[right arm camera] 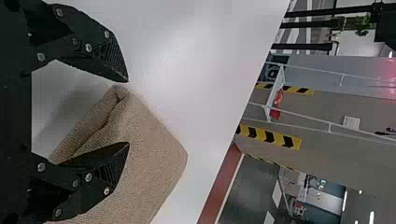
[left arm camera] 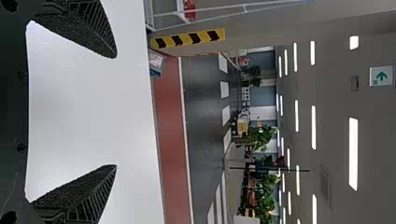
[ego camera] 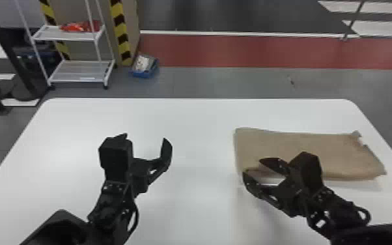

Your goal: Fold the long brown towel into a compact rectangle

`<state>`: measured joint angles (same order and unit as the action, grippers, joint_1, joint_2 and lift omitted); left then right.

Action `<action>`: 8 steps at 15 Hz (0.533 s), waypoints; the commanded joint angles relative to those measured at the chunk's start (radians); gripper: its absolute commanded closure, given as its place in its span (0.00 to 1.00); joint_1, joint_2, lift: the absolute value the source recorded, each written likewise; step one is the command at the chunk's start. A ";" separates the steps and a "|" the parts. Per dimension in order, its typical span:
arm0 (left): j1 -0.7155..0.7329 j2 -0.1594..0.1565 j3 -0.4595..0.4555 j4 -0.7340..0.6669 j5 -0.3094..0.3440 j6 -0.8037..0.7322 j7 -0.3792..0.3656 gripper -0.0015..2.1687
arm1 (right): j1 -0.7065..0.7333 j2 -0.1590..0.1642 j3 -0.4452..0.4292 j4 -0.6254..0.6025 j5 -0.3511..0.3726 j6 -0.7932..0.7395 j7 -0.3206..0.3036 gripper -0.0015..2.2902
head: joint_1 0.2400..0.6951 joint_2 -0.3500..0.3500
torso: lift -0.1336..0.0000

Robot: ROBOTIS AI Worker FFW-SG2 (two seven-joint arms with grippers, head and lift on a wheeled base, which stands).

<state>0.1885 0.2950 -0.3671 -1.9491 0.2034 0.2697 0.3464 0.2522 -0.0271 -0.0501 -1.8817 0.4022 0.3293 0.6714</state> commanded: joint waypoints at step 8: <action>-0.007 -0.002 0.000 0.002 0.001 0.000 -0.001 0.02 | -0.034 0.001 -0.020 0.009 -0.034 0.075 0.025 0.65 | 1.00 0.43 | 0.07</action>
<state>0.1836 0.2929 -0.3683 -1.9494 0.2040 0.2693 0.3451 0.2183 -0.0264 -0.0660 -1.8730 0.3837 0.4163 0.6977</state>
